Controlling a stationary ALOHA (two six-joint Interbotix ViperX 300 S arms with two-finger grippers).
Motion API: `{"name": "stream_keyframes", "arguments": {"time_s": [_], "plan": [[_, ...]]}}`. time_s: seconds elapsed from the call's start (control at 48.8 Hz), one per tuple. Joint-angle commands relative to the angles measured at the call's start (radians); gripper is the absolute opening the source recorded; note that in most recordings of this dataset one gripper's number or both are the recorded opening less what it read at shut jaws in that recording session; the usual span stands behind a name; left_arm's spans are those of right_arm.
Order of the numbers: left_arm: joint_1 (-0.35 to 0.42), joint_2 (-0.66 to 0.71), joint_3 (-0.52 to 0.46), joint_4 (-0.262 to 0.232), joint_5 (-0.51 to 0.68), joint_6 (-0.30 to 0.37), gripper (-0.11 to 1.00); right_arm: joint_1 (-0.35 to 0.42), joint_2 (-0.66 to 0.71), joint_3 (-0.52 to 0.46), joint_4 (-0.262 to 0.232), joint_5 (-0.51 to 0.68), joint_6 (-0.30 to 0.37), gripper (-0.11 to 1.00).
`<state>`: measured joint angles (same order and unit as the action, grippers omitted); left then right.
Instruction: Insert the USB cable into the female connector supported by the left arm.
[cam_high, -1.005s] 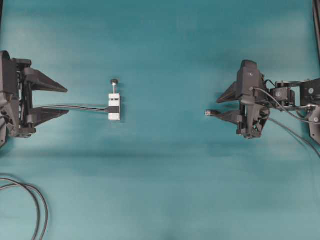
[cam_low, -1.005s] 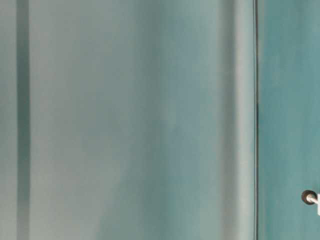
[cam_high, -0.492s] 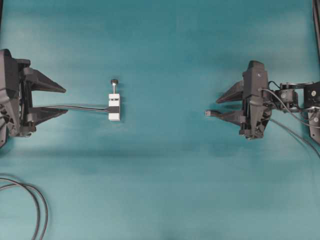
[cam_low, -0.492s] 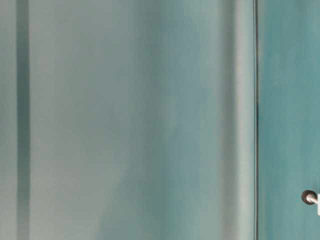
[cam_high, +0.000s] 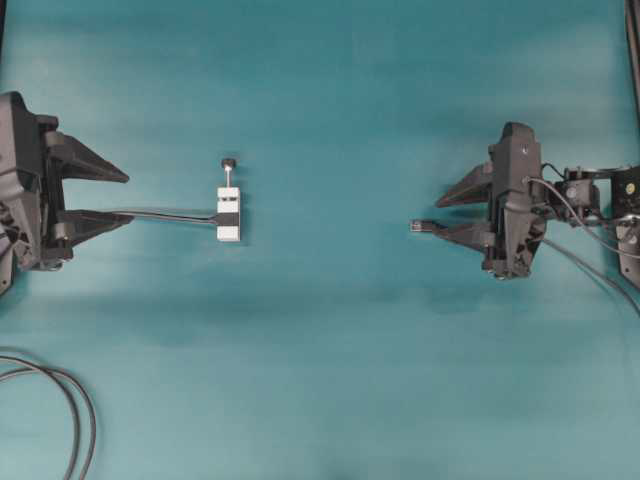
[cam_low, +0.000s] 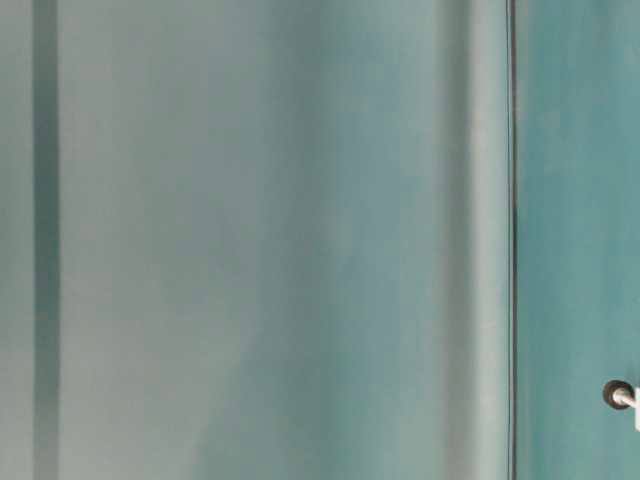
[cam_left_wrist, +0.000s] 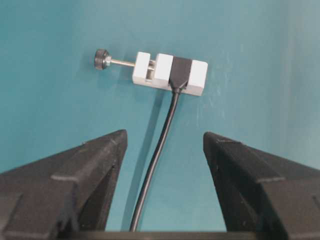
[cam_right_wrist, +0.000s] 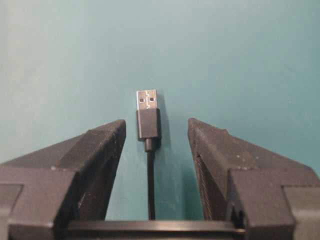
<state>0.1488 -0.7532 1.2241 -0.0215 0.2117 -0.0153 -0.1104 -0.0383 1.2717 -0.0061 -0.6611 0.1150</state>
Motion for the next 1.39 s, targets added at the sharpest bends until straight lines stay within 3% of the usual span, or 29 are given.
{"name": "stream_keyframes", "arguments": {"time_s": [0.0, 0.656, 0.984, 1.374], "plan": [[0.005, 0.003, -0.025, -0.005, -0.003, -0.012, 0.72, 0.000, 0.014, -0.009, -0.002, -0.038, 0.000, 0.55], [0.012, 0.003, -0.018, -0.003, -0.002, -0.012, 0.72, 0.018, 0.074, -0.021, -0.002, -0.081, 0.008, 0.54], [0.021, 0.003, -0.015, -0.005, -0.002, -0.012, 0.72, 0.026, 0.092, -0.021, -0.006, -0.080, 0.006, 0.28], [0.021, 0.003, -0.011, -0.003, -0.005, -0.012, 0.72, 0.051, 0.144, -0.046, -0.006, -0.078, 0.006, 0.28]]}}
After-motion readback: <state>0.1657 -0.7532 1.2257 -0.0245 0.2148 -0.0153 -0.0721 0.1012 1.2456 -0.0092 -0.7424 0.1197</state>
